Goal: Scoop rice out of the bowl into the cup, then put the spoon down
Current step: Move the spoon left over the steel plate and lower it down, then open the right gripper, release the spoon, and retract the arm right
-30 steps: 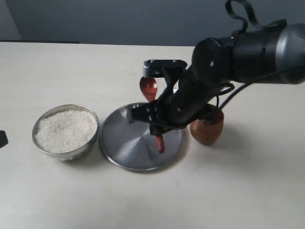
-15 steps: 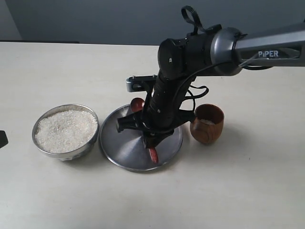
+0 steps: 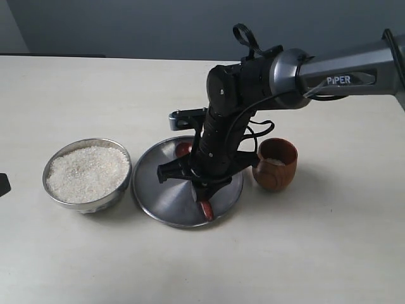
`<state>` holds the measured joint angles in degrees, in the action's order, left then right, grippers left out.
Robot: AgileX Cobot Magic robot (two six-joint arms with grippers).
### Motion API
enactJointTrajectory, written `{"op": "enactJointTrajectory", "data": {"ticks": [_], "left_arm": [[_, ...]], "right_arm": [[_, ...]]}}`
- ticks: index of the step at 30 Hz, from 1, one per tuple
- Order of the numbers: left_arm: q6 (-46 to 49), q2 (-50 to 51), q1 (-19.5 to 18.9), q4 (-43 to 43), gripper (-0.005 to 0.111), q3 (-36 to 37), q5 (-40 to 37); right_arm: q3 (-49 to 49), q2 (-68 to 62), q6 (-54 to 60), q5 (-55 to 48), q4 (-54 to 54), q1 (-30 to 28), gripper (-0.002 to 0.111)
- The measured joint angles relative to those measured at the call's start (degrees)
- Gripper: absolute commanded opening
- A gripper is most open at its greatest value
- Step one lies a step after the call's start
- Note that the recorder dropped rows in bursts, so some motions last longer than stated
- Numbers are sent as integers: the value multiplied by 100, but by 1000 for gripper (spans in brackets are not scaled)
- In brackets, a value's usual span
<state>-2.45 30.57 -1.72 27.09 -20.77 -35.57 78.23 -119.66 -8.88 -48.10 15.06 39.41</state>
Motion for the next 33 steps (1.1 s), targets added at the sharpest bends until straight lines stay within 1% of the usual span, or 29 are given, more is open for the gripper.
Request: {"op": "enactJointTrajectory", "data": {"ticks": [1, 4, 5, 9, 11, 12, 15, 16, 17, 25, 29, 33], "left_arm": [[0, 0, 0, 0, 0, 0, 0], [0, 0, 0, 0, 0, 0, 0], [0, 0, 0, 0, 0, 0, 0], [0, 0, 0, 0, 0, 0, 0], [0, 0, 0, 0, 0, 0, 0], [0, 0, 0, 0, 0, 0, 0], [0, 0, 0, 0, 0, 0, 0], [0, 0, 0, 0, 0, 0, 0], [0, 0, 0, 0, 0, 0, 0], [0, 0, 0, 0, 0, 0, 0], [0, 0, 0, 0, 0, 0, 0], [0, 0, 0, 0, 0, 0, 0]], "right_arm": [[0, 0, 0, -37, -9, 0, 43], [0, 0, 0, -130, -35, 0, 52], [0, 0, 0, -159, -43, 0, 53], [0, 136, 0, -181, -134, 0, 52], [0, 349, 0, -158, -202, 0, 47], [0, 473, 0, -158, -240, 0, 40], [0, 855, 0, -172, -443, 0, 13], [0, 952, 0, -215, -549, 0, 2], [0, 1066, 0, -282, -681, 0, 0], [0, 1895, -67, -879, -1869, 0, 0], [-49, 2344, -415, -1112, -2688, 0, 0], [-373, 2740, -865, -1306, -3529, 0, 0]]}}
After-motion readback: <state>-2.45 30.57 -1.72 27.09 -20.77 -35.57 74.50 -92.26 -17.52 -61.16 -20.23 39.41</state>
